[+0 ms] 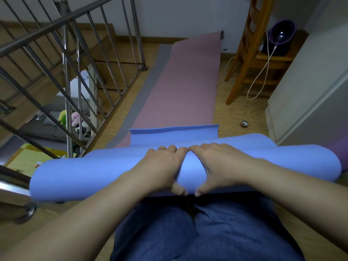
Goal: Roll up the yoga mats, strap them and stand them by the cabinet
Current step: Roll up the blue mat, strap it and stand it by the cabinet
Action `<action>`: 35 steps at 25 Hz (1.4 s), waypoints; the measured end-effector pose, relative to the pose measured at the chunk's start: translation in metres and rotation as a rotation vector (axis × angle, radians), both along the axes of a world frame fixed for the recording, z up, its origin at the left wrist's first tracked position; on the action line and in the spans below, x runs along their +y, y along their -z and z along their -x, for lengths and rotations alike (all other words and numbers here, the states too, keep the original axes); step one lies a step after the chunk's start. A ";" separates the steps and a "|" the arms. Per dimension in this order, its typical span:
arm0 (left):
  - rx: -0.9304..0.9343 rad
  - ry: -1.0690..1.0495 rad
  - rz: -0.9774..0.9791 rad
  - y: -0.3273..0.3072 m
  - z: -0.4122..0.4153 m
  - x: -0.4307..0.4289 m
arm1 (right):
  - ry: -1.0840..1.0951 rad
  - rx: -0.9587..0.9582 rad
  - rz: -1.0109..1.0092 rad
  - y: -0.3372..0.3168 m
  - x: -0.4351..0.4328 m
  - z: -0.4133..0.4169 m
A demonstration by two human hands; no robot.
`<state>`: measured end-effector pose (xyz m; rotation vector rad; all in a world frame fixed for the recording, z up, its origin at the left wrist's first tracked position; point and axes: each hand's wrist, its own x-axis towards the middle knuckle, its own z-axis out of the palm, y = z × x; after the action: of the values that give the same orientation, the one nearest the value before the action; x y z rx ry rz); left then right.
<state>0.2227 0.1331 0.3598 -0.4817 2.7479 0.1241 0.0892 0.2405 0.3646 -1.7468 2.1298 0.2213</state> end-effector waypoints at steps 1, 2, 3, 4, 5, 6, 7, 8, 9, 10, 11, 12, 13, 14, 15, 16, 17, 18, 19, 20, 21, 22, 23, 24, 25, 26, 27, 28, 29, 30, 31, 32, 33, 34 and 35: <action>-0.013 -0.014 -0.065 -0.001 0.004 -0.007 | -0.020 0.112 0.104 0.007 0.008 -0.008; -0.014 -0.025 -0.111 -0.002 0.008 -0.011 | -0.038 0.196 0.178 0.013 0.015 -0.014; -0.003 -0.034 -0.122 -0.001 0.010 -0.010 | -0.044 0.239 0.210 0.018 0.018 -0.016; 0.019 -0.042 -0.085 0.001 0.011 -0.006 | -0.044 0.242 0.218 0.019 0.018 -0.014; 0.046 -0.045 -0.002 0.004 0.009 0.000 | -0.039 0.213 0.207 0.017 0.017 -0.011; 0.069 -0.044 0.099 0.008 0.005 0.008 | -0.034 0.166 0.191 0.015 0.013 -0.006; 0.077 -0.037 0.187 0.011 0.000 0.016 | -0.031 0.111 0.172 0.011 0.008 0.000; 0.075 -0.032 0.240 0.013 -0.003 0.021 | -0.031 0.065 0.151 0.008 0.002 0.006; 0.075 -0.032 0.257 0.015 -0.005 0.021 | -0.028 0.035 0.123 0.006 -0.002 0.009; 0.083 -0.035 0.245 0.015 -0.004 0.017 | -0.014 0.024 0.117 0.005 -0.005 0.010; 0.090 -0.038 0.217 0.014 -0.003 0.011 | 0.003 0.038 0.125 0.007 -0.006 0.008; 0.090 -0.034 0.184 0.013 0.000 0.004 | 0.009 0.091 0.147 0.012 -0.005 0.004; 0.081 -0.029 0.147 0.012 0.004 -0.003 | 0.002 0.168 0.192 0.019 -0.001 -0.002; 0.059 -0.028 0.096 0.010 0.008 -0.010 | -0.017 0.281 0.230 0.026 0.005 -0.008; 0.024 -0.033 0.036 0.008 0.013 -0.017 | -0.024 0.353 0.271 0.034 0.009 -0.012; -0.018 -0.043 -0.028 0.007 0.019 -0.023 | -0.020 0.365 0.311 0.040 0.011 -0.011; -0.057 -0.058 -0.091 0.006 0.026 -0.029 | -0.021 0.365 0.357 0.044 0.009 -0.006; -0.086 -0.072 -0.156 0.003 0.033 -0.034 | -0.015 0.339 0.340 0.041 0.004 0.001; -0.109 -0.086 -0.214 -0.001 0.038 -0.039 | -0.026 0.315 0.313 0.034 -0.001 0.005; -0.129 -0.095 -0.255 -0.006 0.042 -0.042 | -0.040 0.294 0.276 0.024 -0.006 0.007; -0.156 -0.096 -0.278 -0.012 0.045 -0.044 | -0.055 0.277 0.248 0.015 -0.007 0.009; -0.191 -0.092 -0.296 -0.018 0.046 -0.045 | -0.072 0.259 0.231 0.007 -0.006 0.008; -0.231 -0.081 -0.319 -0.023 0.044 -0.045 | -0.083 0.234 0.201 -0.001 -0.003 0.006; -0.271 -0.062 -0.343 -0.026 0.042 -0.042 | -0.094 0.205 0.158 -0.009 0.001 0.003; -0.311 -0.038 -0.372 -0.026 0.040 -0.037 | -0.098 0.171 0.108 -0.013 0.006 -0.001; -0.345 -0.018 -0.409 -0.025 0.036 -0.032 | -0.098 0.143 0.069 -0.014 0.010 -0.005; -0.368 -0.017 -0.449 -0.026 0.034 -0.028 | -0.104 0.132 0.039 -0.014 0.013 -0.008; -0.370 -0.031 -0.484 -0.026 0.033 -0.028 | -0.110 0.128 0.015 -0.014 0.013 -0.009; -0.358 -0.045 -0.505 -0.025 0.032 -0.029 | -0.108 0.112 -0.008 -0.014 0.012 -0.008; -0.336 -0.054 -0.506 -0.025 0.030 -0.029 | -0.101 0.081 -0.031 -0.015 0.008 -0.005; -0.303 -0.055 -0.460 -0.024 0.027 -0.027 | -0.089 0.038 -0.061 -0.014 0.004 0.000; -0.255 -0.046 -0.354 -0.021 0.024 -0.024 | -0.073 -0.013 -0.096 -0.012 -0.002 0.006; -0.201 -0.021 -0.202 -0.017 0.019 -0.017 | -0.050 -0.076 -0.132 -0.011 -0.009 0.013; -0.150 0.008 -0.048 -0.012 0.013 -0.007 | -0.025 -0.134 -0.166 -0.010 -0.015 0.020; -0.104 0.020 0.059 -0.007 0.007 0.003 | -0.003 -0.175 -0.197 -0.009 -0.019 0.026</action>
<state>0.2158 0.1358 0.3669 -0.4629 2.6593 0.0130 0.0636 0.2211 0.3733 -1.5961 1.9128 0.2595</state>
